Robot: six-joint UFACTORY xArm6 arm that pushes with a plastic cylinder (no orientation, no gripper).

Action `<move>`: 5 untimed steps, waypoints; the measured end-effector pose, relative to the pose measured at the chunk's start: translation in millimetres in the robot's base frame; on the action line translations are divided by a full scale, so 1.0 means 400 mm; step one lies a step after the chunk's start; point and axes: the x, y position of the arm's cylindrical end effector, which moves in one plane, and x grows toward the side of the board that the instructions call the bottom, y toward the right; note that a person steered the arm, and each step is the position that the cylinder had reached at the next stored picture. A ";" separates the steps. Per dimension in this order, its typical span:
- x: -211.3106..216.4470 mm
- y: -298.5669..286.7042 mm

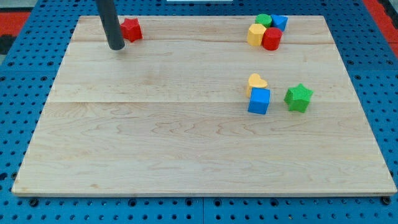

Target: Move the yellow heart to the left of the yellow pentagon

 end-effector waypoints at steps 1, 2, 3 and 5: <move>0.129 0.166; 0.161 0.363; 0.130 0.577; 0.139 0.835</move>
